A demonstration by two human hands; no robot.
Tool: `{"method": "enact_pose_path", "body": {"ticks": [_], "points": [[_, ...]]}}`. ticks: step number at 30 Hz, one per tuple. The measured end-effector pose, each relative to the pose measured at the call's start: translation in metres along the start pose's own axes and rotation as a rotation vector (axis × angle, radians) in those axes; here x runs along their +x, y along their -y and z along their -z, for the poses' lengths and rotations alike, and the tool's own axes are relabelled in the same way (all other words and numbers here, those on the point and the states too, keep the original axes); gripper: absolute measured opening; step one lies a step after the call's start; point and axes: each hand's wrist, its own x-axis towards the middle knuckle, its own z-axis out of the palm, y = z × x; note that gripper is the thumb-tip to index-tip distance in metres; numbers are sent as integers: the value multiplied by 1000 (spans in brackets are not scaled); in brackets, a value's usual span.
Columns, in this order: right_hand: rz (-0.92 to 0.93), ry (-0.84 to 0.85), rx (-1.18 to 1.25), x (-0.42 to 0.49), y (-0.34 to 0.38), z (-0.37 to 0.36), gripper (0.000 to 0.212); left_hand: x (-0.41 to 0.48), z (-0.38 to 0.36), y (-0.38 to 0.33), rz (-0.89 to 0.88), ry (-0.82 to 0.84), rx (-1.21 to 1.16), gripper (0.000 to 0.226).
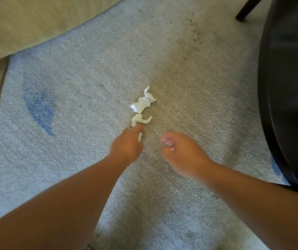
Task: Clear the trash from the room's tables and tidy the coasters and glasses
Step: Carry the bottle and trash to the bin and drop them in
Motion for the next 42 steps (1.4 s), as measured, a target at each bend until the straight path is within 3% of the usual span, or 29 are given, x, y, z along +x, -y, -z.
{"method": "enact_pose_path", "body": {"ticks": [11,16,22,24,27,31,36,39,42], "points": [[4,1,-49,-2,4,-2,35,-5,8,12,-11,-108,6,9],[16,10,-44,-1,6,-7,35,-9,20,19,-9,-186,15,21],[18,21,-29,1,9,-11,36,-11,32,27,-11,-321,-280,18],[14,26,-18,1,9,-11,36,-10,38,28,28,-384,-359,27],[12,22,0,1,9,-9,36,-9,48,30,134,-353,-499,38],[17,7,-1,4,9,-5,34,-7,55,27,181,-353,-524,33],[16,5,10,11,11,1,33,-4,55,17,91,-339,-535,15],[17,2,16,15,13,3,33,-3,52,12,43,-298,-486,26],[21,3,3,18,15,3,36,1,47,9,48,-284,-436,13]]}}
